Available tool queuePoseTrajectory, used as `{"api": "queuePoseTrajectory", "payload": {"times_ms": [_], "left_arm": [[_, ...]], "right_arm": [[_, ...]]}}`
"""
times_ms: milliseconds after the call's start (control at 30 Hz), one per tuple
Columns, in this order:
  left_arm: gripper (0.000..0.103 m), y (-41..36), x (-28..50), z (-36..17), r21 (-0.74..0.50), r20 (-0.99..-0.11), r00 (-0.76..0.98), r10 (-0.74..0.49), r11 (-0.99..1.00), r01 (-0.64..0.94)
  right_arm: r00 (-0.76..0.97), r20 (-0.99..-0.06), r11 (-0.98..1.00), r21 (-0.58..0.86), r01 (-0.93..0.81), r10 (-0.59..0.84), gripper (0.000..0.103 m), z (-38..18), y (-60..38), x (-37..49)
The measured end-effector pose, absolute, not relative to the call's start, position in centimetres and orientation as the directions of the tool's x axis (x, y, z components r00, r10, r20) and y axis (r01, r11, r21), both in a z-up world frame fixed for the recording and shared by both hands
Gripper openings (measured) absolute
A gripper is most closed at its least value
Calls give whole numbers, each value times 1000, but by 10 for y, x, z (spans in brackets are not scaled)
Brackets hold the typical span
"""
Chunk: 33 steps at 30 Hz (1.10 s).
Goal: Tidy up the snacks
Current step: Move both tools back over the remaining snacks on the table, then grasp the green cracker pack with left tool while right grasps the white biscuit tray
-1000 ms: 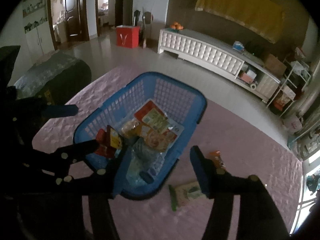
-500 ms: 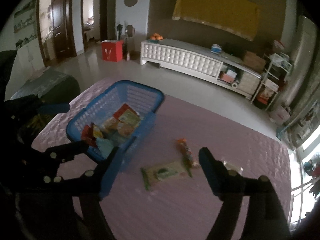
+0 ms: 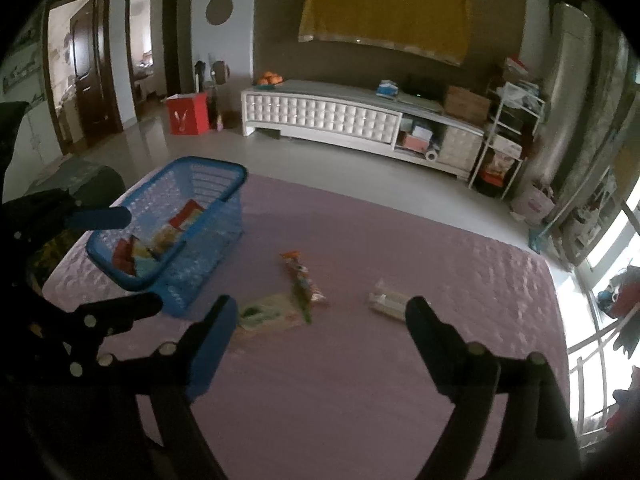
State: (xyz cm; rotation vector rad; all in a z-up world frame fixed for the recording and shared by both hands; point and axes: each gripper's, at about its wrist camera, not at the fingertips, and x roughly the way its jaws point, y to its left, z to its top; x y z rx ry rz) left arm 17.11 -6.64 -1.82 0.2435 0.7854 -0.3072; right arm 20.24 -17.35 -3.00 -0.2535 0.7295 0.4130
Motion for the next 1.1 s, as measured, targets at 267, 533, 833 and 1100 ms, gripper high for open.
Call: {"api": "queuePoseTrajectory", "payload": {"times_ms": [267, 533, 833, 1100], "left_arm": [[78, -106, 198, -50, 110, -767, 615, -183, 907, 407], [78, -124, 228, -102, 140, -828, 548, -114, 905, 401], [78, -112, 252, -160, 182, -874, 485, -33, 903, 390], [78, -91, 279, -193, 155, -897, 441, -19, 922, 354]], "right_arm": [[643, -721, 912, -38, -409, 259, 89, -56, -210, 220], [581, -777, 923, 0, -384, 242, 89, -103, -228, 239], [499, -831, 919, 37, -392, 245, 89, -153, -226, 257], [458, -852, 922, 73, -380, 256, 89, -176, -230, 276]]}}
